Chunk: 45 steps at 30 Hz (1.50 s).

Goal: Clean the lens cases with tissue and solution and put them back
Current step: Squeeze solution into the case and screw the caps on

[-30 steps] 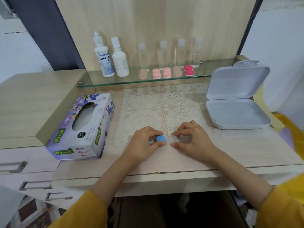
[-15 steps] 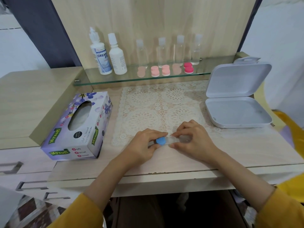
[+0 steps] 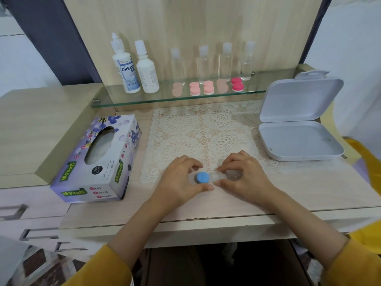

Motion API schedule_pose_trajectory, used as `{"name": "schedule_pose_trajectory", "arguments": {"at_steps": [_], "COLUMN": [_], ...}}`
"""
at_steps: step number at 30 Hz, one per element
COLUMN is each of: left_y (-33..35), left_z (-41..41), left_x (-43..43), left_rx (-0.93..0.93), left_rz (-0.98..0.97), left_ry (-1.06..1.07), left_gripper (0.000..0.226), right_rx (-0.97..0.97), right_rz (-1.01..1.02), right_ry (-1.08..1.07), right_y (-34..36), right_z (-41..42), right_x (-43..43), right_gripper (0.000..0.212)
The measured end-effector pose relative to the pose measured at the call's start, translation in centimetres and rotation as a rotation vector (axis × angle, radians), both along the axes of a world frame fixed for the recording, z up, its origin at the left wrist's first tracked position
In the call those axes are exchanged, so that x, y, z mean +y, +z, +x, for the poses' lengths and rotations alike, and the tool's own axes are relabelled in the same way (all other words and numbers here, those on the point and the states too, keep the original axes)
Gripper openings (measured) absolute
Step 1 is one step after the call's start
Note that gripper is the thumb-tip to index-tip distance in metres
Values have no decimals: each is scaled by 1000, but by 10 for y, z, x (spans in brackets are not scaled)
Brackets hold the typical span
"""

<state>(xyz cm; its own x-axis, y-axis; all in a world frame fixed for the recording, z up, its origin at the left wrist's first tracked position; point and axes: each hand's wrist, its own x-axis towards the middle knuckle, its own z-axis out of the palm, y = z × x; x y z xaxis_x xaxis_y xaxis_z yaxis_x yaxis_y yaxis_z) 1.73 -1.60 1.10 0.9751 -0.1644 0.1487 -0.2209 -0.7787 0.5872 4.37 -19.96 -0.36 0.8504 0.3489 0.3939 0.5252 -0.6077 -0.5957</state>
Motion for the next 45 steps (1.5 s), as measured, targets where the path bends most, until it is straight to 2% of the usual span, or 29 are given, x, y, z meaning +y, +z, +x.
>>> {"name": "schedule_pose_trajectory", "arguments": {"at_steps": [2,5,8,10,15,19,24,27,31,39,41,45], "left_y": [-1,-2,0,-1,-8,-11,-10,-13,-17,-19,-19,-19], "left_z": [-1,-1,1,1,-3,-2,-3,-5,-7,-4,-5,-6], "left_x": [-2,-1,4,5,-6,-5,0,-2,-8,-6,-6,-6], "left_rx": [-29,-17,26,31,-66,-116,-75,-98,-153,-212,-190,-164], "left_rz": [85,82,90,77,7,-8,-76,-86,-93,-128,-156,-188], "left_ry": [64,1,-112,-81,68,8,-87,6,140,89,116,135], "left_gripper": [40,30,42,50,31,27,32,38,32,26,26,28], "right_rx": [0,-4,-3,-1,-8,-9,6,16,16,4,-23,-2], "right_rz": [0,11,16,10,16,9,7,-1,-4,-36,-77,-177], "right_ry": [4,7,6,10,14,20,22,17,16,31,50,64], "right_y": [0,-1,-1,-1,-1,-2,0,0,1,1,1,6], "right_z": [0,0,0,1,1,2,1,1,0,0,0,1], "right_x": [0,0,0,0,-1,-1,-1,-1,-1,-2,-3,-9], "right_gripper": [31,30,30,31,31,29,28,30,30,28,32,54]}}
